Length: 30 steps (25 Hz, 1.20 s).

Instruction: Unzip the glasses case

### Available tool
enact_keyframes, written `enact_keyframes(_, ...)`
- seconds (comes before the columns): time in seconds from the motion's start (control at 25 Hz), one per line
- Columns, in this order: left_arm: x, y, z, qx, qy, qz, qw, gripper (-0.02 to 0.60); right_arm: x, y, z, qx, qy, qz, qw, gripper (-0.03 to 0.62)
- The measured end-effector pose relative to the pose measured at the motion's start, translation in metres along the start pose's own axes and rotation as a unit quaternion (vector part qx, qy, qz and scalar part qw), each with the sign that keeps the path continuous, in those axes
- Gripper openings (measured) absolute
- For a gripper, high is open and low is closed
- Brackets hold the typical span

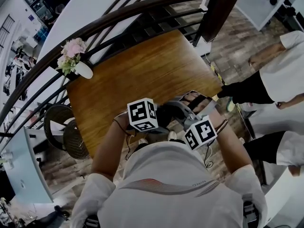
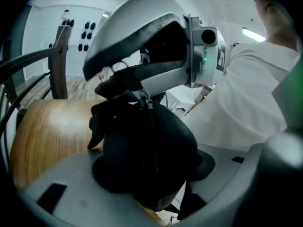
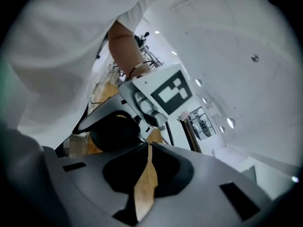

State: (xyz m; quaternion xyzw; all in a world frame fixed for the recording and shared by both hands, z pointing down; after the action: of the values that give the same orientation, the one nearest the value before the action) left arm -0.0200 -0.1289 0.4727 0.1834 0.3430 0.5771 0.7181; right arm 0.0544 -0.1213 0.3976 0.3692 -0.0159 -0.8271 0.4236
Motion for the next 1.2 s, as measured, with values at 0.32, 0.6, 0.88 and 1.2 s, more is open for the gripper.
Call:
enact_keyframes(0.32,-0.033,-0.014,-0.045,0.172,-0.235,-0.032,0.9561,0.265,0.037,0.059,-0.03,0.058,0.172,0.263,0.948,0.065)
enact_keyframes(0.6,-0.046,-0.014,-0.118,0.308,-0.436,-0.104,0.8393,0.264,0.042,0.114,-0.048,0.109,0.252,0.456,0.847,0.051)
enact_keyframes(0.88,-0.043,0.019,-0.179,0.391,-0.552,-0.198,0.7096,0.265,0.035,0.15,-0.069,0.149,0.318,0.547,0.76,0.051)
enact_keyframes(1.2,-0.042,0.025,-0.18,0.402,-0.559,-0.215,0.6923,0.265,0.041,0.147,-0.077,0.165,0.344,0.546,0.746,0.051)
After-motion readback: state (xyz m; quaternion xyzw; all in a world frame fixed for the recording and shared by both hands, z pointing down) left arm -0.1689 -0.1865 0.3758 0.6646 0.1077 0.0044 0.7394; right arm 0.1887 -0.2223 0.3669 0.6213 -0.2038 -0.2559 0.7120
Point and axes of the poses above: the fingertips, and each gripper's own axes: z forward along the fingers, x to its right, y out of its underside, the point moved 9 cm from there along -z, backward along the fingers, and after that the axes turned 11 degrees about -y, right-handed, at the moved point
